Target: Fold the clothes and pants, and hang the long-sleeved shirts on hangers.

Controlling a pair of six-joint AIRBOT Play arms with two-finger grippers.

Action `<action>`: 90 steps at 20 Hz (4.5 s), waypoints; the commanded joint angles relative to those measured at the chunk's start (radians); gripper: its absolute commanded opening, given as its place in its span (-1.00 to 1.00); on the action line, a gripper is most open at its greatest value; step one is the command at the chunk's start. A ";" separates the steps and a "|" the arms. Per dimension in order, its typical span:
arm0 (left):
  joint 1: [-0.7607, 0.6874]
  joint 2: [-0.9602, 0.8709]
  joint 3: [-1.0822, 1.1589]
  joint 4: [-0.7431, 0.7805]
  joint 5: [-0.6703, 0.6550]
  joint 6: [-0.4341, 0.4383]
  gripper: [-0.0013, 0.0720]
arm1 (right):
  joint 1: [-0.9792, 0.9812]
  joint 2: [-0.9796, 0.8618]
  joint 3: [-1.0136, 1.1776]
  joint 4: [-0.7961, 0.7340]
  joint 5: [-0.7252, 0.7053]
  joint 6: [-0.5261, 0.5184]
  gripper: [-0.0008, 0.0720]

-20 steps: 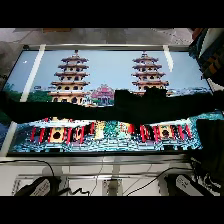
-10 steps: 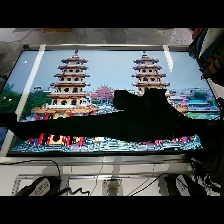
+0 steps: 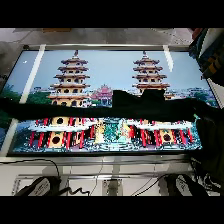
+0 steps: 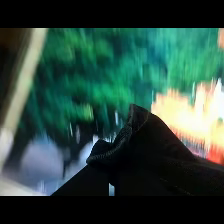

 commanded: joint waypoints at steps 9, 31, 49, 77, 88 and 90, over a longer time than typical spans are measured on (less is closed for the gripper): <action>0.031 0.002 -0.133 -0.005 -0.270 0.170 -0.93 | 0.264 -0.205 0.084 -0.361 0.227 -0.002 -0.90; 0.088 -0.035 -0.242 0.369 -0.373 0.238 -0.92 | 0.263 -0.205 0.069 -0.578 0.727 -0.009 -0.89; 0.224 -0.121 -0.259 0.318 -0.487 0.312 0.77 | 0.263 -0.205 -0.018 -0.587 0.650 -0.015 0.63; -0.692 -0.388 -0.048 -0.937 -0.040 0.228 0.64 | 0.263 -0.206 0.248 -0.647 0.255 -0.019 -0.89; -0.747 -0.577 -0.048 -0.949 -0.039 0.269 0.67 | 0.263 -0.206 0.248 -0.645 0.254 -0.018 -0.89; -0.773 -0.584 -0.048 -0.961 -0.014 0.268 0.66 | 0.263 -0.206 0.249 -0.643 0.255 -0.018 -0.89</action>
